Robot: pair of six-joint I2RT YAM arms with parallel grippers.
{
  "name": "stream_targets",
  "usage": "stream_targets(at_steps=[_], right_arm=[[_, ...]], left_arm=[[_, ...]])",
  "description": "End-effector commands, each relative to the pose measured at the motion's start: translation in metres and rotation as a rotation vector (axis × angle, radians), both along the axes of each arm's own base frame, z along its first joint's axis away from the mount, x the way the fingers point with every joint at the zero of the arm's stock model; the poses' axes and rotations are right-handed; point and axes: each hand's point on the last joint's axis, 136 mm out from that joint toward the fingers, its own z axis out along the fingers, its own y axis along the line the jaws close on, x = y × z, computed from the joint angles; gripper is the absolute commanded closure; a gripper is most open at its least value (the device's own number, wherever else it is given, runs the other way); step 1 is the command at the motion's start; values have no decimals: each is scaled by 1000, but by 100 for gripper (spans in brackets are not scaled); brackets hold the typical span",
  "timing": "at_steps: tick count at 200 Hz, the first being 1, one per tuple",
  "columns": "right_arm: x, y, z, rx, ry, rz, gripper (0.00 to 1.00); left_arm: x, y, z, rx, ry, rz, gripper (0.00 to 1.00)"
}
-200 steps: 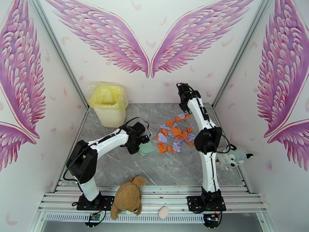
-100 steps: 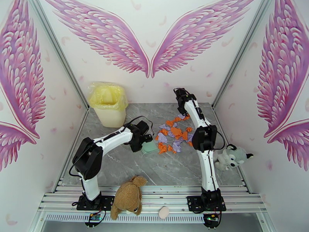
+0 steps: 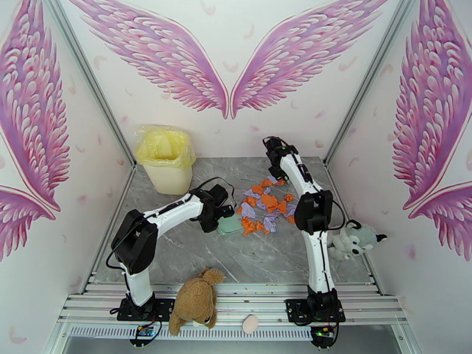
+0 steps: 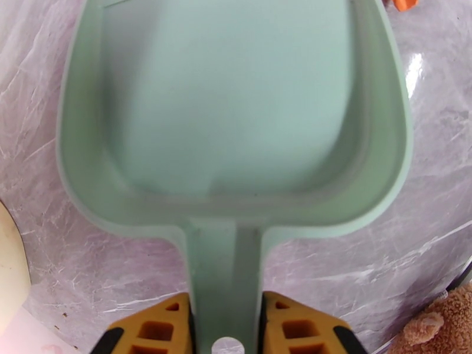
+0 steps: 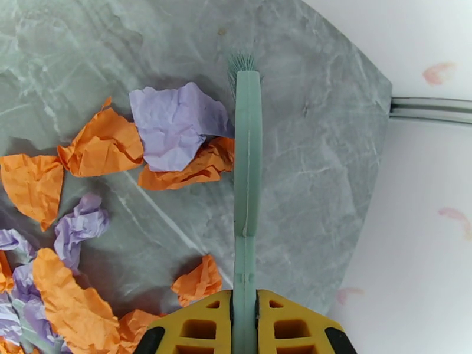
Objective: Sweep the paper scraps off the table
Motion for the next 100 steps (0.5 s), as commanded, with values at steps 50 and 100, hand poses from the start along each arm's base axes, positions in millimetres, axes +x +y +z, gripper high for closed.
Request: stream_targets(at_steps=[50,100], right_arm=[[3,11,69,21,-175,-23,100],[6,18,78,11,-193,2,100]], left_arm=[[1,-14,-3,-46,16,0,100],[-1,-13,-5,-42,22,7,100]])
